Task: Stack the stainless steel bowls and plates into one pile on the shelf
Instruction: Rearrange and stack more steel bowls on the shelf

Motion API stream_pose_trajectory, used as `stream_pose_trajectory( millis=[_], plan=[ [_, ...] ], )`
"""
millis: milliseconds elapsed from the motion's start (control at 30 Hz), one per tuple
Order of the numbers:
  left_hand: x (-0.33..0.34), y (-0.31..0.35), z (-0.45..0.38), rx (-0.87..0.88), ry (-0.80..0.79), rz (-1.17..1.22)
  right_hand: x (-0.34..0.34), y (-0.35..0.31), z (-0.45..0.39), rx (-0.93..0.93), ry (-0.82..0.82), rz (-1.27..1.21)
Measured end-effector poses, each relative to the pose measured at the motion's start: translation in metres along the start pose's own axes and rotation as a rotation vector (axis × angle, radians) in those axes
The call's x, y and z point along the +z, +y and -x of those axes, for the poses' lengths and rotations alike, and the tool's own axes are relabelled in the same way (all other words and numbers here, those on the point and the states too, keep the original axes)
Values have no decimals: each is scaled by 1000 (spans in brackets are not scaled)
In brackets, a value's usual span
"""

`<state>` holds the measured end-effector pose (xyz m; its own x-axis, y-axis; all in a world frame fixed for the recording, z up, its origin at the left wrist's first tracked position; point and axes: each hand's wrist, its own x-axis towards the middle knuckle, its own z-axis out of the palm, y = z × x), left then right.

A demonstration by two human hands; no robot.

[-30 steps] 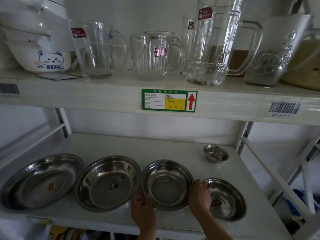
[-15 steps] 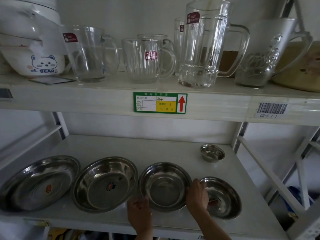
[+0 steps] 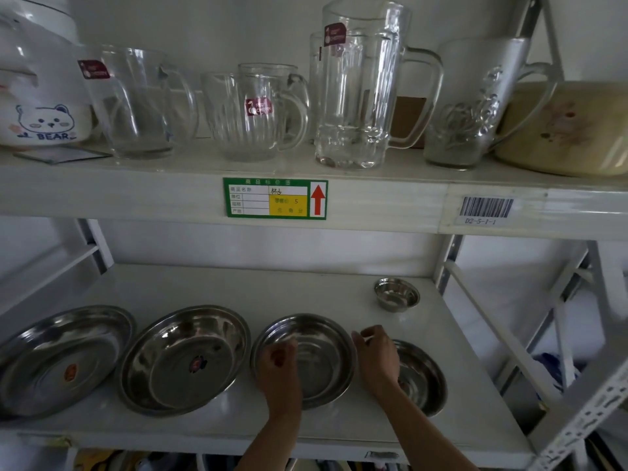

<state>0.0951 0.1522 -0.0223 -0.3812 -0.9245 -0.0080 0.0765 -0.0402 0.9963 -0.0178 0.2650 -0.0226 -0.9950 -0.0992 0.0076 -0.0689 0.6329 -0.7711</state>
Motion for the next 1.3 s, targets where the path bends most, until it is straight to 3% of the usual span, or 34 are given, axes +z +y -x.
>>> stream_pose_trajectory(
  millis=[200, 367, 500, 800, 1300],
  plan=[
    [37, 14, -5, 11, -174, -163, -26, 0, -35, 32, -110, -100],
    [67, 24, -6, -125, -358, -86, -50, 10, -69, 144, -155, -293],
    [82, 38, -2, -108, -417, -51, -70, 25, -99, 252, -160, -369],
    [110, 23, -13, -60, -465, -79, -75, 63, -164, 385, -187, -423],
    [122, 9, -10, 41, -528, -177, -25, 77, -223, 550, -226, -458]
  ],
)
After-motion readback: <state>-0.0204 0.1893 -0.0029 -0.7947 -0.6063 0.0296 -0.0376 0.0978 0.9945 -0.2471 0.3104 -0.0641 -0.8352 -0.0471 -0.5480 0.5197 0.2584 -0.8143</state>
